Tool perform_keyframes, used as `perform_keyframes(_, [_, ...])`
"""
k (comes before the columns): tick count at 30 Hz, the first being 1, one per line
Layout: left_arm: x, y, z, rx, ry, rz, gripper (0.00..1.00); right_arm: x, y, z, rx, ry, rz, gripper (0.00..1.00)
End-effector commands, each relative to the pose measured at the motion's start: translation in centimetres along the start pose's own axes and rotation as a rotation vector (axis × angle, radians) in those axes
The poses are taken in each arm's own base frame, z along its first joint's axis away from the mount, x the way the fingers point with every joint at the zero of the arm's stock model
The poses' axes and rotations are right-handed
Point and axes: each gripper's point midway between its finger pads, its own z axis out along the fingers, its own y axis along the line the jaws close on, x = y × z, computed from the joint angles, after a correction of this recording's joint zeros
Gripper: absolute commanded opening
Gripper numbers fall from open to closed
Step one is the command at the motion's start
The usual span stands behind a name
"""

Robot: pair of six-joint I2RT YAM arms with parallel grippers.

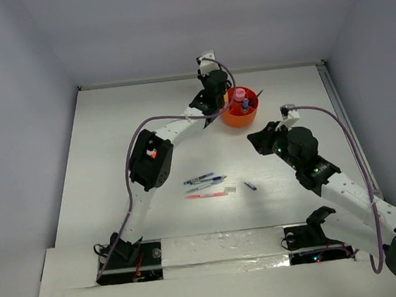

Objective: Sort the stationery into containers
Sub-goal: Place the pen in the storage box.

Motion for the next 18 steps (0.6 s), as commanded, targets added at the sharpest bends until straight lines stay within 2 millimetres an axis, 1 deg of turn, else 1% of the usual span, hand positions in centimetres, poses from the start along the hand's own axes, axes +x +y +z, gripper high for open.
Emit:
perform_keyframes(1, [-3.7, -1.9, -0.1, 0.02, -0.109, -0.077, 0.0, -1.2, 1.2, -0.1, -0.041, -0.045, 0.004, 0.14])
perform_keyframes(2, [-3.5, -2.6, -0.5, 0.03, -0.117, -0.082, 0.0, -1.2, 1.2, -0.1, -0.041, -0.044, 0.004, 0.14])
perform_keyframes(3, [-3.3, -2.2, -0.4, 0.018, -0.121, -0.074, 0.0, -1.2, 1.2, -0.1, -0.039, -0.045, 0.004, 0.14])
perform_keyframes(4, [-2.9, -2.6, -0.7, 0.023, -0.121, -0.072, 0.0, -1.2, 1.2, -0.1, -0.041, -0.044, 0.006, 0.14])
perform_keyframes(5, [-2.8, -2.5, -0.7, 0.018, -0.125, -0.071, 0.0, -1.1, 1.2, -0.1, -0.043, -0.042, 0.006, 0.14])
perform_keyframes(6, [-2.2, -3.0, -1.0, 0.022, -0.12, -0.066, 0.0, -1.2, 1.3, -0.1, -0.045, -0.045, 0.007, 0.14])
perform_keyframes(8, [-1.9, -2.8, -0.8, 0.01, -0.123, -0.066, 0.0, -1.3, 1.4, -0.2, -0.048, -0.046, 0.007, 0.14])
perform_keyframes(9, [-1.3, -3.1, -1.0, 0.012, -0.116, -0.064, 0.0, -1.3, 1.3, -0.2, -0.046, -0.046, 0.007, 0.14])
perform_keyframes(12, [-0.5, -2.7, -0.8, 0.001, -0.108, -0.059, 0.0, -1.3, 1.3, -0.2, -0.045, -0.048, 0.006, 0.14])
perform_keyframes(15, [-0.1, -2.8, -1.2, -0.003, -0.105, -0.052, 0.0, -1.3, 1.3, -0.2, -0.046, -0.046, 0.006, 0.14])
perform_keyframes(18, [-0.5, -2.5, -1.5, -0.014, -0.115, -0.045, 0.0, -1.3, 1.3, -0.2, -0.048, -0.047, 0.007, 0.14])
